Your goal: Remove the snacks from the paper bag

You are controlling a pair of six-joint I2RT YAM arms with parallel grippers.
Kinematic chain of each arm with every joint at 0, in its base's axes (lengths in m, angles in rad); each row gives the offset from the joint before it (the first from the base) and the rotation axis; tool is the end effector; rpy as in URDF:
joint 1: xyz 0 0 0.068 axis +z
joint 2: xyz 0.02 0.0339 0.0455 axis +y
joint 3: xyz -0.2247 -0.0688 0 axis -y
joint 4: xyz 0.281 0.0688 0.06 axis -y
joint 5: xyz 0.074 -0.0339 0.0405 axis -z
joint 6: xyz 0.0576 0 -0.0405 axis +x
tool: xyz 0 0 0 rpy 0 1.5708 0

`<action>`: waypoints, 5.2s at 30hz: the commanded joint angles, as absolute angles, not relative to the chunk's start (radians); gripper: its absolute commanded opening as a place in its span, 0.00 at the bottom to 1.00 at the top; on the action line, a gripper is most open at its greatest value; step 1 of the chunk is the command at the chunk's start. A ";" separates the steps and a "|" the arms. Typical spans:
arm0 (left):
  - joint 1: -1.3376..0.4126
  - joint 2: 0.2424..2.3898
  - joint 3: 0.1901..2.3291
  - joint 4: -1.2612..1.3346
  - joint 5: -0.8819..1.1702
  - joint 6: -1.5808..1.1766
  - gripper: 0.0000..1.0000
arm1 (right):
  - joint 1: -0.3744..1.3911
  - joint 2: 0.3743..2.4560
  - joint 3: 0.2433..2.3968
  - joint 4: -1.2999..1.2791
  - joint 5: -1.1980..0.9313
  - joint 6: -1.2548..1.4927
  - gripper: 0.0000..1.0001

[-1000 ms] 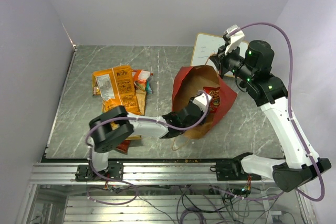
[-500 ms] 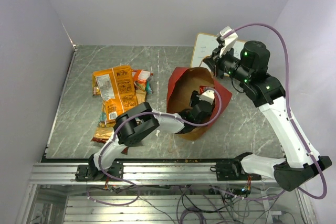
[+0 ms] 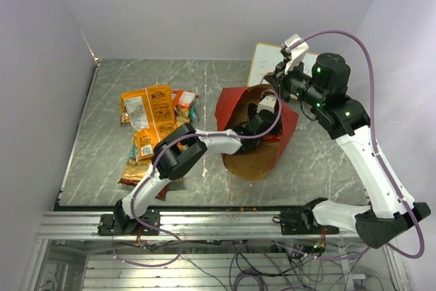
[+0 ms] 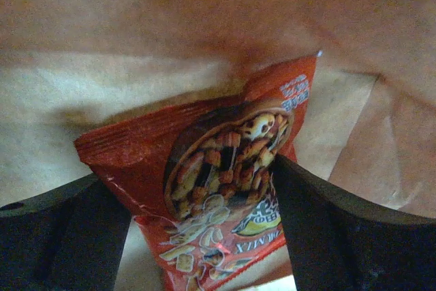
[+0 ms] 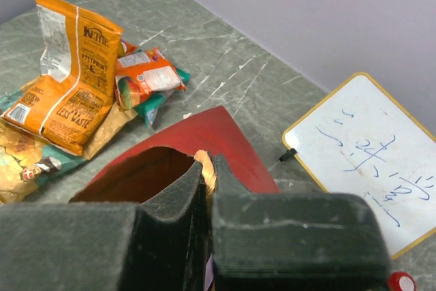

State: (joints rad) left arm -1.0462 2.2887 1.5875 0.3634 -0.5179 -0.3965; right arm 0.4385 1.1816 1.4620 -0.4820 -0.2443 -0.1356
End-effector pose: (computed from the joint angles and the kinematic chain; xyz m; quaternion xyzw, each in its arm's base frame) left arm 0.2943 -0.4516 0.1062 0.1114 0.7947 -0.2122 0.5577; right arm 0.2797 0.1465 0.4308 -0.2916 0.7156 0.1880 0.6062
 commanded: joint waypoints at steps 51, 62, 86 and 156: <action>-1.054 1.361 1.456 -0.408 -0.165 -0.406 0.08 | 0.445 1.043 1.269 -0.391 -0.035 -0.082 0.00; -1.054 1.213 1.679 -0.626 -0.545 -0.367 0.07 | 0.445 1.023 1.280 -0.436 -0.030 -0.095 0.00; -0.374 1.126 1.113 -0.973 -0.426 -0.908 0.07 | 0.445 1.038 1.405 -0.596 -0.429 -0.104 0.00; -0.196 1.191 1.475 -1.099 -0.345 -0.797 0.98 | 0.120 1.233 1.646 -0.719 -0.148 0.306 1.00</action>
